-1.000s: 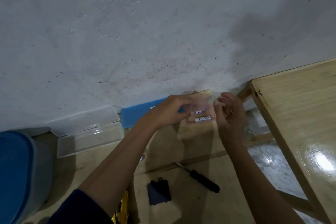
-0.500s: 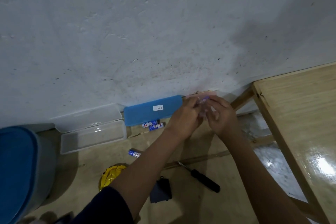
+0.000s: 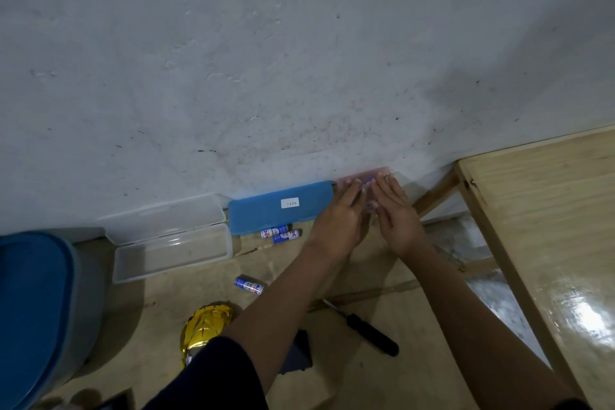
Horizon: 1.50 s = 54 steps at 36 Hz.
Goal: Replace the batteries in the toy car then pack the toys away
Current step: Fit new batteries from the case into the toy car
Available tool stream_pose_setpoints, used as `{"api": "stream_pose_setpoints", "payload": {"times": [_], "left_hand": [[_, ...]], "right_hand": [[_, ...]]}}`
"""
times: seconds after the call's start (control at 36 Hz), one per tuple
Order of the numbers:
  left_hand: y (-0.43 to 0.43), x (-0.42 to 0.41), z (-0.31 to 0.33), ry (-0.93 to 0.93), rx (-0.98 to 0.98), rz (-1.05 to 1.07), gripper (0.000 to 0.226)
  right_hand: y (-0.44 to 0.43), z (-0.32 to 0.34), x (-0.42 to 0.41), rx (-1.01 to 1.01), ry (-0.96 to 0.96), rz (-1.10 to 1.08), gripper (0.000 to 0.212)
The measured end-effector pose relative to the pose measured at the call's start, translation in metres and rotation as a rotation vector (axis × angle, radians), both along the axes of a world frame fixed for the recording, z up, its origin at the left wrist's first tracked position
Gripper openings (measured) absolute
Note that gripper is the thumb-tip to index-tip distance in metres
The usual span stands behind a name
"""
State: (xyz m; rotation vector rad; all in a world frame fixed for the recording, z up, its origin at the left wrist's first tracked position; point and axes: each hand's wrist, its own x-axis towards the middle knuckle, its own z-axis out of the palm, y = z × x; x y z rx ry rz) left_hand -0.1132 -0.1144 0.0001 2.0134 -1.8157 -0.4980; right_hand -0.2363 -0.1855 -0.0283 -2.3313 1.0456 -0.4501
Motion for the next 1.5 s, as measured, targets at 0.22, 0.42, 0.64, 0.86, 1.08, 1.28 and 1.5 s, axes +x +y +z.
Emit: {"api": "stream_pose_setpoints", "payload": {"times": [0.22, 0.42, 0.64, 0.86, 1.08, 1.28, 1.5], "left_hand": [[0.005, 0.007, 0.019, 0.06, 0.177, -0.039, 0.062], [0.065, 0.03, 0.06, 0.099, 0.071, 0.127, 0.045], [0.19, 0.052, 0.051, 0.066, 0.123, 0.558, 0.041], [0.253, 0.036, 0.049, 0.091, 0.343, 0.857, 0.077], [0.256, 0.021, 0.023, -0.193, 0.656, 0.869, 0.108], [0.255, 0.053, 0.049, 0.436, 0.441, 0.833, 0.104], [0.216, 0.081, 0.11, 1.276, -0.224, 0.776, 0.051]], "right_hand": [[-0.004, 0.014, 0.005, -0.008, 0.131, 0.016, 0.044], [0.014, 0.056, 0.033, -0.075, -0.099, -0.088, 0.025], [0.104, 0.045, 0.095, 0.219, -0.09, 0.164, 0.013], [0.158, 0.03, 0.123, 0.372, 0.094, 0.285, 0.024], [0.168, 0.028, 0.13, 0.247, 0.228, 0.391, 0.016], [0.155, 0.067, 0.109, 0.593, 0.102, 0.369, 0.017], [0.139, 0.151, 0.11, 0.694, -0.487, 0.134, 0.007]]}}
